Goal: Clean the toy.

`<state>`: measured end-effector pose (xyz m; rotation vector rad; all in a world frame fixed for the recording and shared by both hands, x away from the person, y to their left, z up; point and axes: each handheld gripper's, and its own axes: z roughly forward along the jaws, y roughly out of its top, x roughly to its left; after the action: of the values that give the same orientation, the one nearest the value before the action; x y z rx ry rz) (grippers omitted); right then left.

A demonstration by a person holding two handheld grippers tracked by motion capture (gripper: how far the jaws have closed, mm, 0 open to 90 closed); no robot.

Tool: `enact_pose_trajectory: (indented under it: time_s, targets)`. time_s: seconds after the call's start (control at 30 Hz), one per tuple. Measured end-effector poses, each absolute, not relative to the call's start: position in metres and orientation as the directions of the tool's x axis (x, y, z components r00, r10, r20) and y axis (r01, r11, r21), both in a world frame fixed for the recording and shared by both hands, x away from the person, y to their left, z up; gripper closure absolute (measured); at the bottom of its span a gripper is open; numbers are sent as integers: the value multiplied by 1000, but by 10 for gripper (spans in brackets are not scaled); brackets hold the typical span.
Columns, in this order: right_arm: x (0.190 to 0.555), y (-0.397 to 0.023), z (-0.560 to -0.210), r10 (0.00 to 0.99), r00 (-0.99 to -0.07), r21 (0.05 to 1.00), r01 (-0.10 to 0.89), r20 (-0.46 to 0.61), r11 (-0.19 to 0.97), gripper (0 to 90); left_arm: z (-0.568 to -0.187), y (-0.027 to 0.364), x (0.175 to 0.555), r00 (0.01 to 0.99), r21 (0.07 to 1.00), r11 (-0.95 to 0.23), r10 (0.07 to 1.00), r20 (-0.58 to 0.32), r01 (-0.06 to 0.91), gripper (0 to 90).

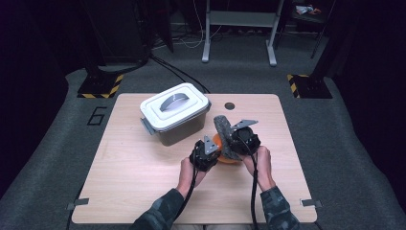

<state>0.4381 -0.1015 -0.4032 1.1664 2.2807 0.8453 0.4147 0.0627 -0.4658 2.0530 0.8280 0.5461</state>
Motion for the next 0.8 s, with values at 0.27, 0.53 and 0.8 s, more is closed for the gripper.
enact_pose_trajectory:
  time_s: [0.27,0.53,0.8]
  targets:
    - [439,-114,-407,860,-499,685,589,-109,428,713,-466,63,415,692,829,-431,718,76,356,775]
    - [443,-138,-416,894,-435,667,636,-106,388,712,-467,64,415,691,831,-427,719,73,357,776]
    - [450,-162,-439,918,-388,632,692,-82,349,712,-467,63,415,691,831,-428,719,74,356,775]
